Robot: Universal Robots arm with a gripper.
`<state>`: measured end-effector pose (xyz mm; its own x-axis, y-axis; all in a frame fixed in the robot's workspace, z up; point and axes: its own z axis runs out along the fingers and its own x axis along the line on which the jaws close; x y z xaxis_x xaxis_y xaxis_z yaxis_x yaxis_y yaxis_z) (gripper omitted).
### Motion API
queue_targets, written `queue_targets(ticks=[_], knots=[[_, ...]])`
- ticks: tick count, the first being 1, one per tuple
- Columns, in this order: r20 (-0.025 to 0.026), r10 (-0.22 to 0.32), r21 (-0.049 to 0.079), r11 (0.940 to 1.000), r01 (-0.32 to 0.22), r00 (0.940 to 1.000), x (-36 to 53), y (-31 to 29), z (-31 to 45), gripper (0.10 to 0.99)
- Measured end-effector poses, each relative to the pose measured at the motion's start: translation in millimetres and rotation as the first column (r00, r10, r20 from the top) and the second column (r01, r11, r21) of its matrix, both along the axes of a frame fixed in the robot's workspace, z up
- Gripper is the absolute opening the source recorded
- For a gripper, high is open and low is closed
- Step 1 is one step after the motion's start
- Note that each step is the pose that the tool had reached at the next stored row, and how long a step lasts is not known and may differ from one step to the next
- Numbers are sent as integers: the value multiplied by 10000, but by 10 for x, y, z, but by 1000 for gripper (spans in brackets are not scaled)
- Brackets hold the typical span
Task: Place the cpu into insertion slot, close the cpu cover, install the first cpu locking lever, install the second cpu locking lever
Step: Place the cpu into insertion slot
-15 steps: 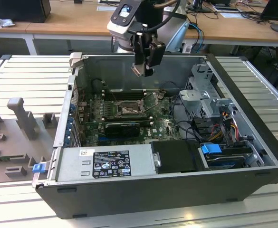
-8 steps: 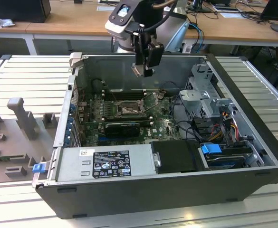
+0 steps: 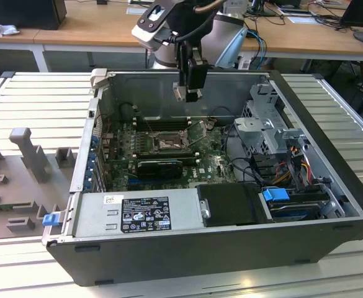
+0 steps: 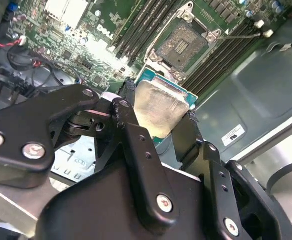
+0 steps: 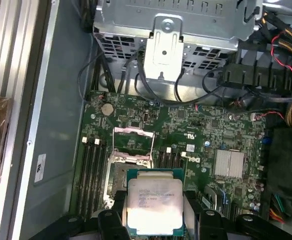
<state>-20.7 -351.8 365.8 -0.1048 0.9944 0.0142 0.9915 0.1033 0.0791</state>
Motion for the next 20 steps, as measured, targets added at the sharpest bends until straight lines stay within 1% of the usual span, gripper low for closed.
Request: queue_targets(ticks=[2, 7, 9, 13, 20], knots=[[-1, -35, -3, 10000, 35, 10000, 0, 0, -9, 537], [-1, -67, -2, 10000, 67, 10000, 0, 0, -80, 537], [-4, -152, -5, 9999, 152, 9999, 0, 0, -94, 537], [-4, -710, -13, 9975, 710, 9975, 0, 0, -125, 537], [-4, -789, -14, 9969, 789, 9969, 0, 0, -194, 537]])
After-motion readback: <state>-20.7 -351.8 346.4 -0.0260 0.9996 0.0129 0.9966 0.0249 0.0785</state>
